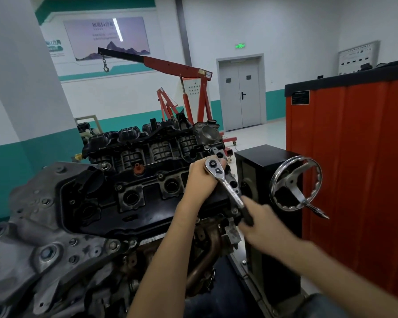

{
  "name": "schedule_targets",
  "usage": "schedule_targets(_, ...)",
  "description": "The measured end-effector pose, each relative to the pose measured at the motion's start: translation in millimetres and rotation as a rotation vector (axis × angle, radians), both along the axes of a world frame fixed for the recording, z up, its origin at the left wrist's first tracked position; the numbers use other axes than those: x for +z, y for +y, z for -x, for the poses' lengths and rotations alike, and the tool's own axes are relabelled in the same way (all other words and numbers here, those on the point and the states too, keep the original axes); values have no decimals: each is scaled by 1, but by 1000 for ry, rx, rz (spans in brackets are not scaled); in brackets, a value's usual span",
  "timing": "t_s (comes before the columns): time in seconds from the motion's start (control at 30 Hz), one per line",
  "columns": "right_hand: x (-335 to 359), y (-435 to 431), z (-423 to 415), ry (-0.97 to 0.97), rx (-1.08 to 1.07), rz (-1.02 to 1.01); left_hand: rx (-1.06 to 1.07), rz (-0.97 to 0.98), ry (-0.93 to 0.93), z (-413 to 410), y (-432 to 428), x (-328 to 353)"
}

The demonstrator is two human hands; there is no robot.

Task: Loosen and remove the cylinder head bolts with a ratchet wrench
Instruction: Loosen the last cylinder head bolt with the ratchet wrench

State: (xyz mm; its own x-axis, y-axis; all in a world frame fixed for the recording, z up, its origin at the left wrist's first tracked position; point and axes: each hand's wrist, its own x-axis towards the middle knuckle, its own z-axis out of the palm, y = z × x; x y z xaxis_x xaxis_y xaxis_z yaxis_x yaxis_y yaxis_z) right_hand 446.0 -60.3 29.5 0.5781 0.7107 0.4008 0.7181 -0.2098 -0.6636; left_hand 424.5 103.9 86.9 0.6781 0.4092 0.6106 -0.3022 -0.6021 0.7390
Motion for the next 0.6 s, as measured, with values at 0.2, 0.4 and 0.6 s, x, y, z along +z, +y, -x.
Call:
schedule_targets(0.2, 83, -23, -82, -724, -98, 456, 12, -23, 22, 1, 1, 1)
schedule_targets(0.4, 19, -16, -26, -243, -100, 114, 9, 104, -116, -1, -10, -7)
schedule_targets(0.6, -24, 34, 44, 216, -36, -239, 32, 106, -110, -4, -13, -5)
